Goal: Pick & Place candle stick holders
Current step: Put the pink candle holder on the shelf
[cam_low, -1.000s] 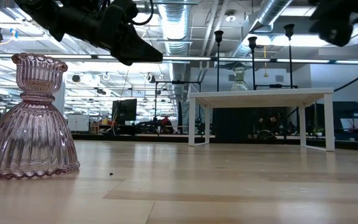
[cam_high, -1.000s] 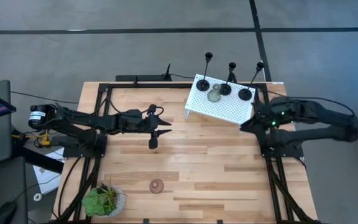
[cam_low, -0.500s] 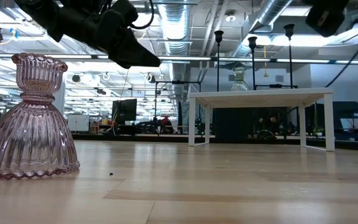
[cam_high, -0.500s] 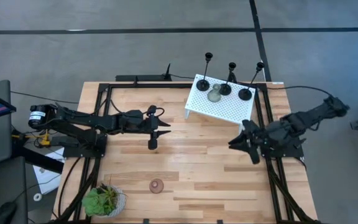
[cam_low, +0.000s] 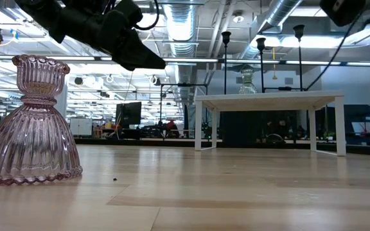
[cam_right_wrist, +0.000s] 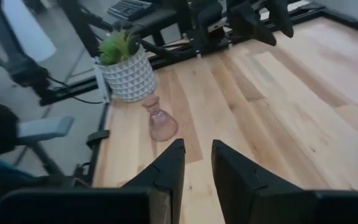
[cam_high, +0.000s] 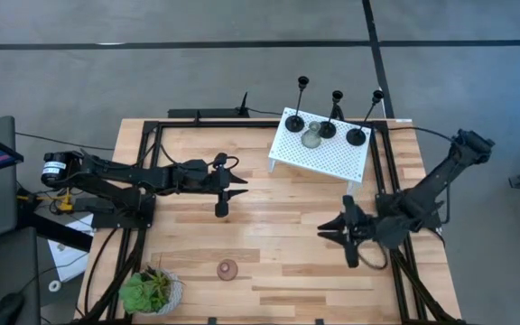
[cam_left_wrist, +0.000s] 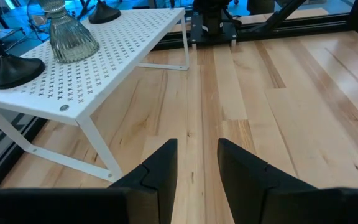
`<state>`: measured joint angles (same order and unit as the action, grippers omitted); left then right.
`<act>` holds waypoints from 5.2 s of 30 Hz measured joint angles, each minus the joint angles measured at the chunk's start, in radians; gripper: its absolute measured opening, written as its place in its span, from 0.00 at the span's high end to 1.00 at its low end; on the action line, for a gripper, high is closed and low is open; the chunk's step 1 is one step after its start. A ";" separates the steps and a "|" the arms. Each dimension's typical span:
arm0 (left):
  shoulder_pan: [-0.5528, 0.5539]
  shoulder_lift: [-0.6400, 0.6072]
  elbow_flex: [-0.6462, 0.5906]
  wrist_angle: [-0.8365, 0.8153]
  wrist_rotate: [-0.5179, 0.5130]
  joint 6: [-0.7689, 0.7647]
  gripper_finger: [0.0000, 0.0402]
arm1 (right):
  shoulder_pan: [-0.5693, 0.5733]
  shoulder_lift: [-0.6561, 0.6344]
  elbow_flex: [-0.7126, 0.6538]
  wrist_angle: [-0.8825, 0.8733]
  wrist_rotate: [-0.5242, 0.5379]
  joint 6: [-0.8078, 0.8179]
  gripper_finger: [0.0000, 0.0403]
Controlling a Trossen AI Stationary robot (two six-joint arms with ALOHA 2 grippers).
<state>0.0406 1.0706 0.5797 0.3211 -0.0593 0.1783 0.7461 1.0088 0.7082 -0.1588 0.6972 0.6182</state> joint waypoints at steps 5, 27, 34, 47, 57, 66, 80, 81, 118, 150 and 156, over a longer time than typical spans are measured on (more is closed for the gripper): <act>-0.010 0.000 0.000 -0.007 0.000 0.000 0.71 | 0.021 0.117 0.033 0.042 0.094 -0.026 0.82; -0.027 -0.001 0.000 -0.124 0.000 0.055 0.73 | -0.040 0.148 0.071 -0.008 0.202 -0.169 0.85; -0.027 -0.001 0.000 -0.123 0.000 0.056 0.79 | -0.079 -0.102 0.071 -0.234 0.153 -0.175 0.94; -0.027 -0.001 0.000 -0.123 0.000 0.052 0.86 | -0.064 -0.349 -0.001 -0.380 0.165 -0.114 0.99; -0.034 -0.001 0.000 -0.146 0.027 0.050 0.93 | -0.054 -0.325 -0.042 -0.373 0.161 -0.094 1.00; -0.036 -0.001 -0.052 -0.202 0.480 0.049 0.98 | -0.023 -0.295 -0.042 -0.367 0.158 -0.118 1.00; -0.184 -0.001 -0.178 -0.201 0.685 0.007 0.98 | -0.020 -0.289 -0.042 -0.313 0.165 -0.129 1.00; -0.201 -0.001 -0.183 -0.200 0.686 -0.010 0.99 | -0.020 -0.289 -0.042 -0.309 0.164 -0.128 1.00; -0.378 0.463 -0.186 0.543 0.741 -0.318 0.99 | -0.020 -0.290 -0.041 -0.267 0.165 -0.131 1.00; -0.223 0.748 0.081 0.697 0.554 -0.291 0.99 | -0.021 -0.290 -0.040 -0.273 0.221 -0.183 1.00; -0.172 0.814 0.164 0.708 0.580 -0.287 0.99 | -0.022 -0.290 -0.041 -0.273 0.225 -0.183 1.00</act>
<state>-0.1312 1.8843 0.7437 1.0294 0.5207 -0.1090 0.7242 0.7189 0.6674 -0.4316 0.9222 0.4355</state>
